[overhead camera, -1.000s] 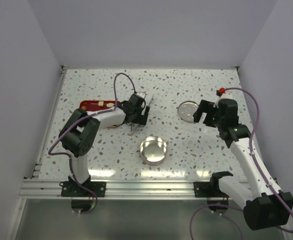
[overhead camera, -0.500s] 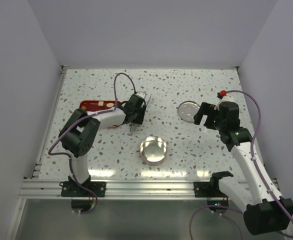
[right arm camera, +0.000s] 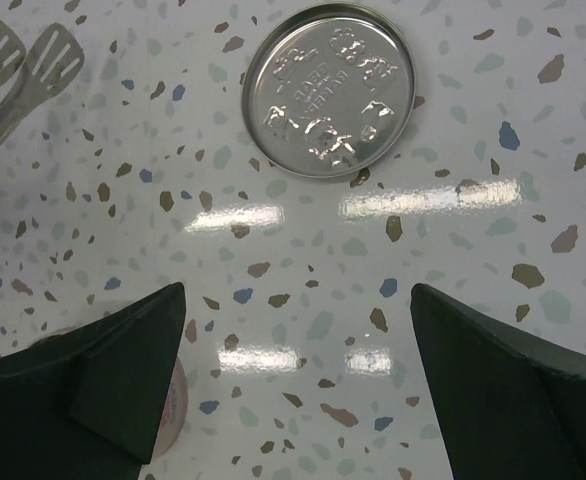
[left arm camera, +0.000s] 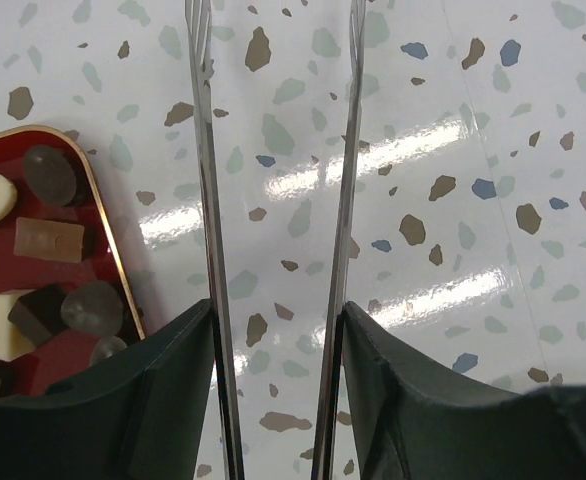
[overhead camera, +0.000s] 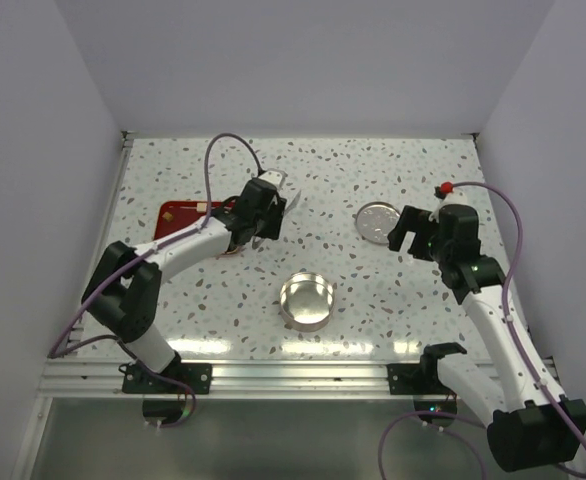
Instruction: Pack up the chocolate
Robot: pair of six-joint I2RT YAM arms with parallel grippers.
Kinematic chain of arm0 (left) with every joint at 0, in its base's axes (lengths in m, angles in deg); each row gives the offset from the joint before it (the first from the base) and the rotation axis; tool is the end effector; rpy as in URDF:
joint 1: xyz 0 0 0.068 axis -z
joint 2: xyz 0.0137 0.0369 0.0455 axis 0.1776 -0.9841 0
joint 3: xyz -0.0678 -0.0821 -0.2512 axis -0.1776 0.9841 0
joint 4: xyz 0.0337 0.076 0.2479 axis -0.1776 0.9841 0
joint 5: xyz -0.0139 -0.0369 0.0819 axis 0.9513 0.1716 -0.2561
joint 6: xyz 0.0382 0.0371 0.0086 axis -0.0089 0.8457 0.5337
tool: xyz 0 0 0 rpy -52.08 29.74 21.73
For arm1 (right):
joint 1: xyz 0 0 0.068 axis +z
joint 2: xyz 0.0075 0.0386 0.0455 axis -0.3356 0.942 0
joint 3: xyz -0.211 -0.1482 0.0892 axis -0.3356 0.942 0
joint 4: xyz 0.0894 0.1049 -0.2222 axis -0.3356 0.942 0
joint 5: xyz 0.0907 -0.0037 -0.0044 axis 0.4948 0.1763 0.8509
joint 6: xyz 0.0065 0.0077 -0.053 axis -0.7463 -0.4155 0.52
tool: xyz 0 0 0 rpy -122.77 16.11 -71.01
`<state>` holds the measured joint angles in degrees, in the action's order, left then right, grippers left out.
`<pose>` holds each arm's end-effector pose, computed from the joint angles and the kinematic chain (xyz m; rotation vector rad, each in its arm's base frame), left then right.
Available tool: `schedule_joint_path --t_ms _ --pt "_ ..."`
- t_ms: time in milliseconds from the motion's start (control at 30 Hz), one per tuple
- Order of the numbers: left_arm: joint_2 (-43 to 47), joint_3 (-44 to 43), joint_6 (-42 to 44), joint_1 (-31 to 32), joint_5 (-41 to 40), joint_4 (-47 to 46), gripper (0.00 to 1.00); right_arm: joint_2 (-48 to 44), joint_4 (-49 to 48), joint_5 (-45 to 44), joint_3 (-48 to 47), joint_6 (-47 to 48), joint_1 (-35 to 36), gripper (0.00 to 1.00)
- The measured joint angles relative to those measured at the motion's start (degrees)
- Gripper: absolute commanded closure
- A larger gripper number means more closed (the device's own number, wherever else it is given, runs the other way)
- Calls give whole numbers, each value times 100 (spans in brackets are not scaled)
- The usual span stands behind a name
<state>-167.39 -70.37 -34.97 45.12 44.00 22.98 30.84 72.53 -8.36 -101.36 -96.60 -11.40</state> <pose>0.3014 -0.2006 0.2231 0.2645 2.3232 -0.1924 0.1909 0.0274 0.2951 0.2367 2.1596 0.2843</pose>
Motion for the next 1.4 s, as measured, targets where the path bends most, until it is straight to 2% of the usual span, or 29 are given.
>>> schedule_joint_path --t_ms 267,500,733,1000,1200,1400 --pt "570 13 0 0 -127 330 44 68 -2 26 0 -22 0 3" --pt "1001 -125 -20 -11 -437 970 43 79 -17 131 0 -68 0 3" --pt "1856 -210 -192 -195 -772 1928 43 310 -168 238 0 -160 0 3" --pt "2614 -345 -833 -262 -1248 3283 43 651 -426 391 -2 -240 0 3" --pt "2938 -271 -1064 -881 -1285 3880 44 811 -612 461 -7 -262 0 4" --pt "2999 -94 -994 -1309 -1237 3862 44 905 -649 533 -13 -262 0 4"
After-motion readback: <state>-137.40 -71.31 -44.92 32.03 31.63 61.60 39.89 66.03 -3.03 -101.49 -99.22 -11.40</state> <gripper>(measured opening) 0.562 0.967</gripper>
